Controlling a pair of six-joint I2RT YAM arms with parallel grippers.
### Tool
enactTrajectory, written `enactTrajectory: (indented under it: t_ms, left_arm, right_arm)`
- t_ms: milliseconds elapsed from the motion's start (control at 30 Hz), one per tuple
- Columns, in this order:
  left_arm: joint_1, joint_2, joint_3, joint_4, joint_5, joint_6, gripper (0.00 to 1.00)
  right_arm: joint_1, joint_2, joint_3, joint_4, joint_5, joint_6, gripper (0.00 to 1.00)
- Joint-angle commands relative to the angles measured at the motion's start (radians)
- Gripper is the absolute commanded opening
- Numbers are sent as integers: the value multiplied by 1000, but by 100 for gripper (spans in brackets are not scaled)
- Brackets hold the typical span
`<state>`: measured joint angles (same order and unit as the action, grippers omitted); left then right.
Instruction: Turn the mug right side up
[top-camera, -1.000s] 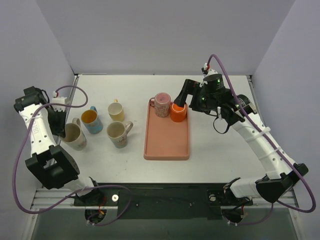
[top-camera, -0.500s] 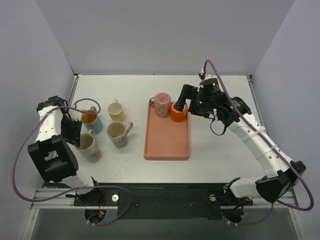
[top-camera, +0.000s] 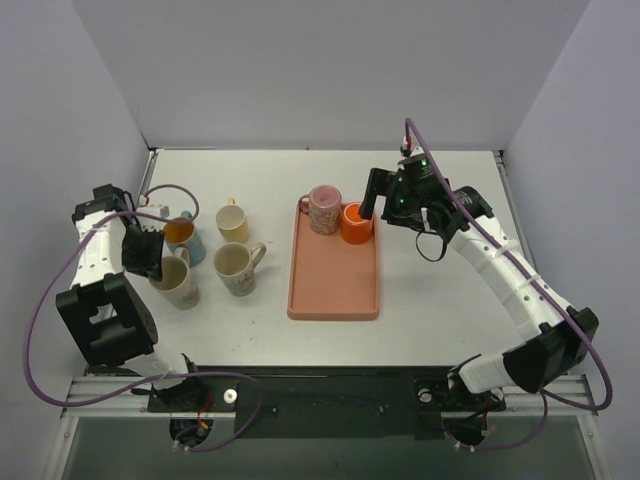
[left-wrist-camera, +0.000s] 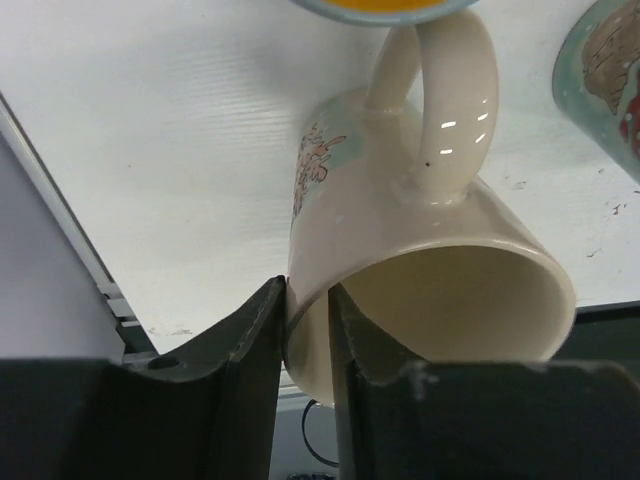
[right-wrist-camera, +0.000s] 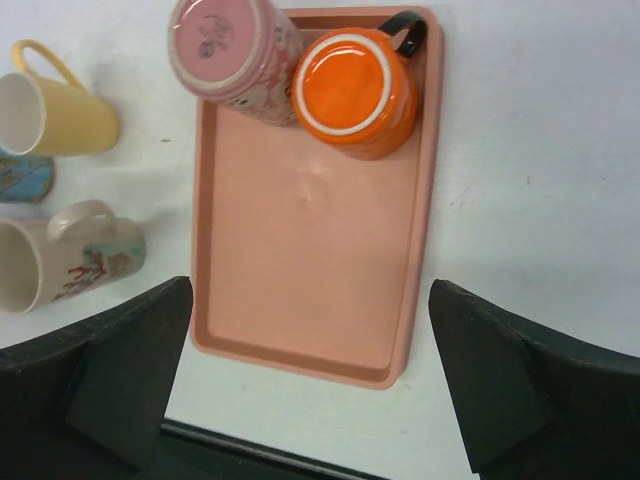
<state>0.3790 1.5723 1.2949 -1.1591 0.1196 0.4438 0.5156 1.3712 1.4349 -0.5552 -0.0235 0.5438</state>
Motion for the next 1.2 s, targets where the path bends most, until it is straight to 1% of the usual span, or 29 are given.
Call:
enactTrajectory:
  t_ms: [0, 100, 167, 233, 267, 300, 333, 400, 433, 567, 633, 667, 700, 833, 900, 933, 1033, 1167]
  left_arm:
    - [6, -52, 113, -10, 72, -14, 43]
    - [21, -76, 145, -68, 87, 2, 48]
    - [31, -99, 164, -82, 88, 18, 50]
    - [34, -116, 187, -99, 86, 33, 51]
    - [32, -123, 205, -100, 86, 38, 51]
    - [32, -132, 216, -109, 89, 38, 52]
    - [32, -136, 239, -111, 91, 38, 51]
    - [26, -149, 279, -111, 112, 29, 51]
    - [21, -153, 291, -116, 117, 20, 51]
    - [-52, -175, 360, -110, 98, 1, 52]
    - [-113, -189, 371, -96, 84, -10, 52]
    - [-126, -195, 374, -90, 72, -10, 52]
    - [-152, -198, 379, -88, 66, -13, 52]
    - [-192, -201, 385, -80, 43, -17, 52]
    - [-199, -201, 383, -73, 43, -19, 52]
    - [-203, -204, 382, -67, 45, -20, 52]
    - [-213, -210, 377, -53, 41, -20, 52]
    - [-229, -213, 365, -40, 28, -11, 52]
  right_arm:
    - [-55, 130, 58, -9, 56, -48, 100]
    - [-71, 225, 114, -8, 63, -60, 100]
    - [-78, 290, 154, 0, 71, -71, 97]
    - [-98, 362, 205, 1, 63, -65, 93]
    - [-107, 385, 220, 3, 33, -55, 88]
    - [-129, 438, 263, 3, 31, -30, 86]
    - [-140, 468, 283, 3, -19, -15, 80]
    - [-161, 535, 355, 3, -30, 22, 74]
    - [-172, 573, 370, 1, -27, 48, 72]
    - [-193, 683, 453, 3, -15, 117, 63]
    - [-209, 732, 482, 3, -18, 163, 59]
    - [-216, 762, 498, 3, -23, 194, 58]
    - [-224, 776, 505, 3, -39, 206, 56]
    - [-227, 828, 535, 1, -119, 263, 48]
    - [-220, 841, 529, 1, -138, 277, 48]
    - [-216, 844, 516, 3, -144, 286, 47]
    - [-215, 836, 477, 3, -196, 297, 42]
    - [-215, 760, 360, 3, -202, 280, 39]
